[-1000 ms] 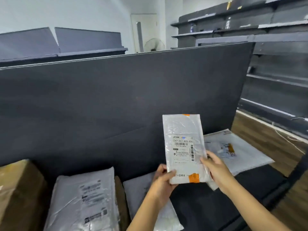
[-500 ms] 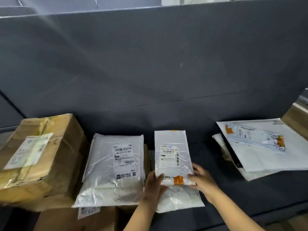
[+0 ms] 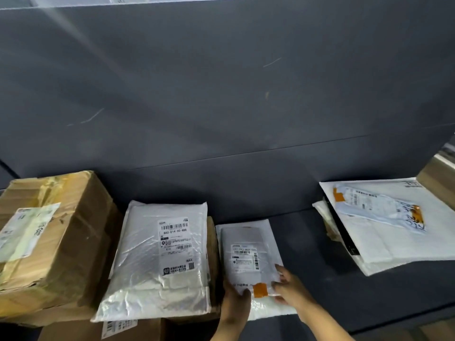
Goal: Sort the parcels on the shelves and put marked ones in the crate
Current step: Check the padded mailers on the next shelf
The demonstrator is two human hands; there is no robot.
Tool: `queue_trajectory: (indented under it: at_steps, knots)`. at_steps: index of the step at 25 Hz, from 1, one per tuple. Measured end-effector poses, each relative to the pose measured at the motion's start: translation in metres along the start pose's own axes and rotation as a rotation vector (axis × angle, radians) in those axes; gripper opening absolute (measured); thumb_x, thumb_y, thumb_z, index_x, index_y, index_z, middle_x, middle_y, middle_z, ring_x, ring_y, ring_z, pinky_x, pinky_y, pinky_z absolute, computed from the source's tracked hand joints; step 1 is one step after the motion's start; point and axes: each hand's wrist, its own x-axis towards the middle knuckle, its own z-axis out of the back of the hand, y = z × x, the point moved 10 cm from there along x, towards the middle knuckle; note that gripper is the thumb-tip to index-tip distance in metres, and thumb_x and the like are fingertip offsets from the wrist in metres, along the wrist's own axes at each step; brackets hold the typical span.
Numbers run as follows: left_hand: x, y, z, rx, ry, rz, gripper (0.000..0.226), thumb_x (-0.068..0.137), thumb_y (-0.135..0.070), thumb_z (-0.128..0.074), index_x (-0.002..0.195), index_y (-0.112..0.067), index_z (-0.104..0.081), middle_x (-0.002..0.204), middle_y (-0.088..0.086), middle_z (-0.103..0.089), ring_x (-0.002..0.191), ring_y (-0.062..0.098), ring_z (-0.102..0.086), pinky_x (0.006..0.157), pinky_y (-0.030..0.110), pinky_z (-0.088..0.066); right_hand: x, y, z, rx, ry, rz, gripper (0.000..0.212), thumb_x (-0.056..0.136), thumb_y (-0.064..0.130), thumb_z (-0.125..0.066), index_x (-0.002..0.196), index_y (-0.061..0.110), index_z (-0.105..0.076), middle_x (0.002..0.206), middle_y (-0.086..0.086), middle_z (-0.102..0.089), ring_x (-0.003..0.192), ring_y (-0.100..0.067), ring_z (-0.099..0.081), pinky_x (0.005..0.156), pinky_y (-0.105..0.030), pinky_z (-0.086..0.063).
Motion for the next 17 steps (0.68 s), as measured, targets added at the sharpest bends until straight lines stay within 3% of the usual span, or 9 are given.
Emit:
queue_trajectory:
  at_steps: [5, 9, 11, 13, 16, 17]
  knots:
    - [-0.003, 0.001, -0.004, 0.201, -0.04, -0.046, 0.084, 0.09, -0.023, -0.053, 0.15, -0.012, 0.004, 0.156, 0.018, -0.018, 0.142, 0.034, -0.024, 0.117, 0.043, -0.022, 0.0, 0.0, -0.003, -0.052, 0.073, -0.012, 0.071, 0.087, 0.001, -0.055, 0.148, 0.019, -0.021, 0.146, -0.008, -0.037, 0.107, -0.018, -0.052, 0.068, -0.021, -0.052]
    - [-0.016, -0.007, -0.007, 0.45, -0.032, -0.02, 0.081, 0.094, -0.033, -0.045, 0.149, -0.012, 0.011, 0.158, 0.016, 0.001, 0.146, 0.031, -0.008, 0.118, 0.038, -0.012, -0.003, 0.004, -0.007, -0.071, 0.084, 0.0, 0.061, 0.088, 0.0, -0.052, 0.143, 0.02, -0.032, 0.122, 0.0, -0.045, 0.102, -0.014, -0.05, 0.079, -0.025, -0.051]
    - [-0.02, -0.011, -0.011, 0.594, -0.007, 0.005, 0.081, 0.093, -0.04, -0.042, 0.15, -0.015, 0.011, 0.157, 0.018, 0.006, 0.146, 0.031, -0.004, 0.118, 0.036, -0.009, -0.002, 0.004, -0.01, -0.091, 0.098, 0.004, 0.055, 0.09, 0.004, -0.051, 0.14, 0.023, -0.038, 0.123, 0.003, -0.046, 0.107, -0.014, -0.05, 0.077, -0.023, -0.05]
    - [-0.025, -0.015, -0.019, 0.706, -0.002, -0.014, 0.082, 0.089, -0.044, -0.046, 0.151, -0.016, 0.001, 0.158, 0.019, 0.009, 0.147, 0.031, 0.0, 0.118, 0.039, -0.009, -0.002, 0.005, -0.012, -0.124, 0.11, 0.015, 0.04, 0.09, 0.006, -0.052, 0.126, 0.023, -0.052, 0.126, 0.002, -0.053, 0.11, -0.015, -0.052, 0.077, -0.023, -0.051]
    - [-0.029, -0.045, -0.017, 0.805, -0.205, -0.229, 0.098, 0.068, -0.057, -0.066, 0.144, -0.005, -0.034, 0.154, 0.029, -0.016, 0.143, 0.034, -0.013, 0.11, 0.052, -0.03, -0.005, 0.012, -0.009, -0.178, 0.099, 0.04, 0.022, 0.087, 0.004, -0.053, 0.085, 0.021, -0.066, 0.101, 0.003, -0.065, 0.098, -0.014, -0.06, 0.09, -0.03, -0.05]
    - [-0.027, -0.044, -0.025, 0.805, -0.131, -0.216, 0.093, 0.074, -0.053, -0.063, 0.147, -0.007, -0.028, 0.155, 0.027, -0.008, 0.144, 0.034, -0.008, 0.113, 0.051, -0.025, -0.008, 0.013, -0.005, -0.174, 0.093, 0.042, 0.023, 0.087, 0.005, -0.053, 0.081, 0.022, -0.067, 0.1, 0.002, -0.065, 0.097, -0.014, -0.061, 0.087, -0.027, -0.051]
